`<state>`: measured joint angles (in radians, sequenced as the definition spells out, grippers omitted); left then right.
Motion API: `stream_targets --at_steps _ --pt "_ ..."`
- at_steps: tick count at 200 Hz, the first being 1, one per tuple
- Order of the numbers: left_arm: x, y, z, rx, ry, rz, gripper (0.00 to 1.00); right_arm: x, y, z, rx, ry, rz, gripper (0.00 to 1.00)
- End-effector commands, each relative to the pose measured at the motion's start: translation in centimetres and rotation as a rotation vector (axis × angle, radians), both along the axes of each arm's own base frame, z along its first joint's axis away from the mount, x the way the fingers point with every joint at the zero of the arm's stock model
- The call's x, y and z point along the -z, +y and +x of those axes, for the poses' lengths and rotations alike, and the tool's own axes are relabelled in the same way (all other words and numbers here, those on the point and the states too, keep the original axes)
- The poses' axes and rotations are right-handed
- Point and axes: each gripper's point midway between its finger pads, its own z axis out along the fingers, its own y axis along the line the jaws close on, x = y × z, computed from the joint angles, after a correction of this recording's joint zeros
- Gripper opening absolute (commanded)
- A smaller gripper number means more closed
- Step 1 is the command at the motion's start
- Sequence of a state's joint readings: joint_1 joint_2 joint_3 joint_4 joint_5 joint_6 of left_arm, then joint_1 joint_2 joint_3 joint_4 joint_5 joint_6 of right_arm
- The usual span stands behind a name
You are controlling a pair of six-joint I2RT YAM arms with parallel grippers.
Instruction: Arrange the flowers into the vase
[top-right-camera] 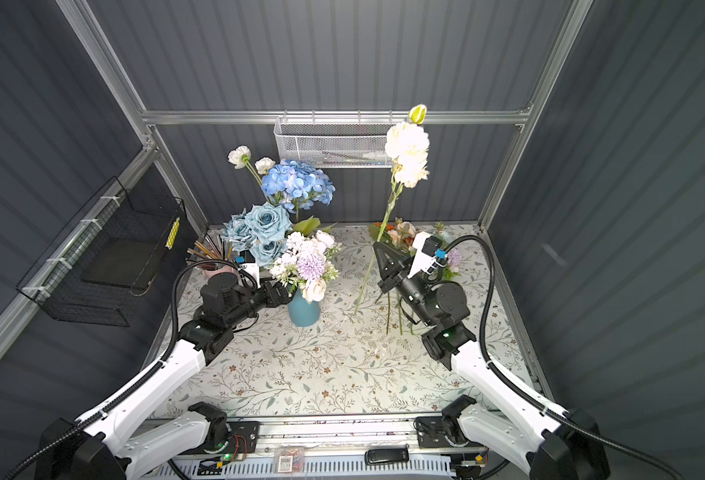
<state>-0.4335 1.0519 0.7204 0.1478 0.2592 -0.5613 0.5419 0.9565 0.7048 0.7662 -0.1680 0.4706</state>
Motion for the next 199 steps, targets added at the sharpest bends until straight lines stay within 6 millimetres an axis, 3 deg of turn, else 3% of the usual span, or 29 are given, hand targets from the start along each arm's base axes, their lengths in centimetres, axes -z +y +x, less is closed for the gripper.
stream_targets --at_steps 1,39,91,149,199 --pt "-1.4 -0.9 -0.3 0.057 -0.025 0.009 1.0 -2.5 1.2 -2.5 -0.054 -0.08 -0.071 0.0" --pt "-1.6 0.0 -1.0 0.034 -0.05 0.022 1.0 -5.1 5.3 -5.9 -0.185 -0.192 -0.129 0.0" --pt "-1.2 1.5 -2.6 -0.01 -0.063 0.028 1.0 -5.4 9.8 -6.8 -0.283 -0.258 -0.145 0.0" --pt "-0.3 2.2 -3.3 -0.016 -0.046 0.075 1.0 -7.6 15.0 -12.3 -0.497 -0.405 -0.106 0.0" --pt "0.4 2.5 -3.4 -0.022 -0.015 0.114 1.0 -7.7 19.4 -12.3 -0.553 -0.532 -0.082 0.0"
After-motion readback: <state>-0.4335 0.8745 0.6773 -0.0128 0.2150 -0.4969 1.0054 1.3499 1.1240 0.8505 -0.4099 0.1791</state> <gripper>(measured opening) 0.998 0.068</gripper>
